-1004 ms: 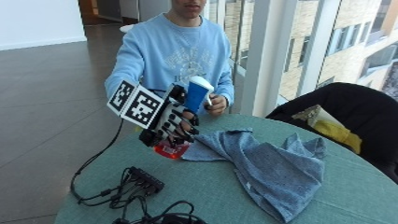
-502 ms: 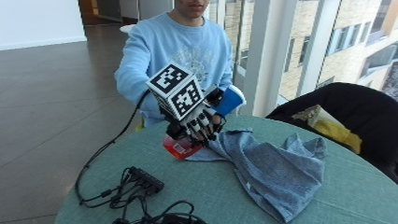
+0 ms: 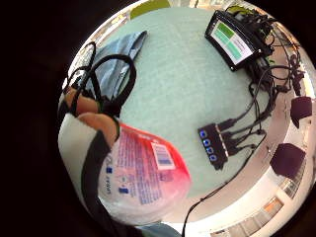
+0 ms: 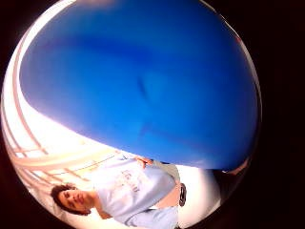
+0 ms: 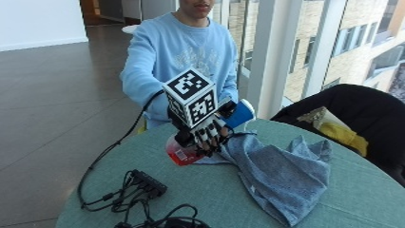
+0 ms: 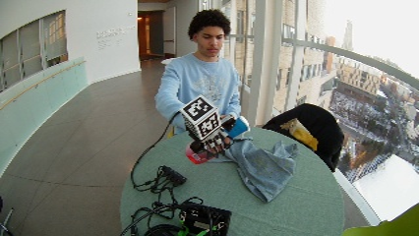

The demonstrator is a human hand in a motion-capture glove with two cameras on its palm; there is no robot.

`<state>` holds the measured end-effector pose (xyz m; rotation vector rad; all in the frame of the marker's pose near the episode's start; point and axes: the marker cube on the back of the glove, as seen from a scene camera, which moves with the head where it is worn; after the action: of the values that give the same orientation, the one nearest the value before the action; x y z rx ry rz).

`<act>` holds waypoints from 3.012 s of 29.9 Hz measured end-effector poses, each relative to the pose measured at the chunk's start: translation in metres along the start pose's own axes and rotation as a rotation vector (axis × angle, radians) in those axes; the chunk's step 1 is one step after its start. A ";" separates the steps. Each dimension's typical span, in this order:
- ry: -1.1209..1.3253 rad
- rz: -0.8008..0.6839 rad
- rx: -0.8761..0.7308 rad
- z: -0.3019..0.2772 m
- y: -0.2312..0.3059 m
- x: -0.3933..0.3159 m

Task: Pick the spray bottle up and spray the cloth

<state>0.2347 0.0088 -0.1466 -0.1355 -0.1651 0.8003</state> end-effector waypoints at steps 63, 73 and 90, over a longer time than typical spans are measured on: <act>-0.071 -0.167 0.075 0.006 0.007 -0.049; -0.487 -0.407 0.200 0.024 0.017 -0.125; -0.819 -0.642 0.186 0.136 0.005 -0.271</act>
<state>0.0190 -0.1759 -0.0400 0.4177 -0.8583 0.1840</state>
